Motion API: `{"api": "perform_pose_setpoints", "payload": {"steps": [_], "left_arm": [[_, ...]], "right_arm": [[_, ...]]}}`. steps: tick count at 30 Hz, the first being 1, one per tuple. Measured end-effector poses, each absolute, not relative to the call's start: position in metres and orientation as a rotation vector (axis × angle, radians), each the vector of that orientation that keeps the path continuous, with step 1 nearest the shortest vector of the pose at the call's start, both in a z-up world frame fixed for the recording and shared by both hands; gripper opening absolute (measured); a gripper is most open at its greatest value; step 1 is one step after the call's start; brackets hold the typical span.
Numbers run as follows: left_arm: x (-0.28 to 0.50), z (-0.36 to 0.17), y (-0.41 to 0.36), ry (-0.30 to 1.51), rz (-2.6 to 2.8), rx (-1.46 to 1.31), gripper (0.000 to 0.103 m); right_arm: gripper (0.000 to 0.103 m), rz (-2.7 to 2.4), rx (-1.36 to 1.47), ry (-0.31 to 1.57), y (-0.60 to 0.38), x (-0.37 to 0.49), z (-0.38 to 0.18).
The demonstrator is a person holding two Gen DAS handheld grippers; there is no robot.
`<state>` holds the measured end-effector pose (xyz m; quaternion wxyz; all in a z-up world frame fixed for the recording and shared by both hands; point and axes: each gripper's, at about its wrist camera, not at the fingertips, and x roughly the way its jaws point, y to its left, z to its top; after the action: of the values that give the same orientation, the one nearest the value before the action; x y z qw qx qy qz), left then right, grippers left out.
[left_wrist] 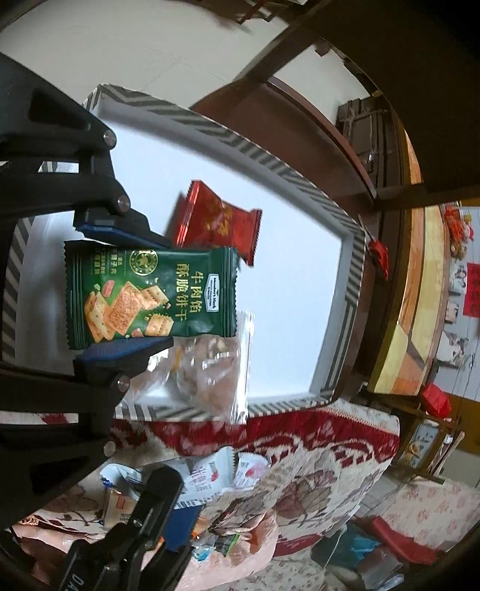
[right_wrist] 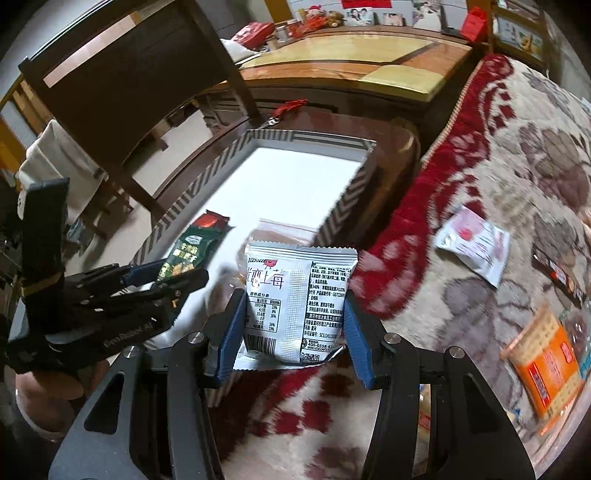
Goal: Organize snacks
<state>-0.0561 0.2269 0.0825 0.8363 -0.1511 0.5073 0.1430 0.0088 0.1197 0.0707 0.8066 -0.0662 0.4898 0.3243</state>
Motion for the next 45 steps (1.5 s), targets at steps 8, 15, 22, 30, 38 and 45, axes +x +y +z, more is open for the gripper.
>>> {"api": "perform_pose_setpoints", "payload": {"steps": [8, 15, 22, 30, 38, 45], "left_arm": [[-0.063, 0.072, 0.246, 1.088, 0.354, -0.344, 0.046], [-0.069, 0.065, 0.259, 1.097, 0.392, -0.358, 0.047], [-0.070, 0.057, 0.267, 1.115, 0.419, -0.366, 0.047], [-0.070, 0.050, 0.272, 1.137, 0.458, -0.380, 0.053], [-0.074, 0.060, 0.272, 1.115, 0.482, -0.400, 0.080], [-0.075, 0.075, 0.257, 1.086, 0.465, -0.368, 0.084]], "right_arm": [[0.050, 0.749, -0.203, 1.057, 0.161, 0.013, 0.068], [0.050, 0.768, -0.259, 1.074, 0.199, 0.024, 0.057], [0.050, 0.742, -0.312, 1.101, 0.225, 0.038, 0.037], [0.051, 0.749, -0.260, 1.104, 0.235, 0.049, 0.029], [0.052, 0.776, -0.142, 1.086, 0.215, 0.042, 0.043], [0.052, 0.747, -0.089, 1.051, 0.181, 0.030, 0.060]]}}
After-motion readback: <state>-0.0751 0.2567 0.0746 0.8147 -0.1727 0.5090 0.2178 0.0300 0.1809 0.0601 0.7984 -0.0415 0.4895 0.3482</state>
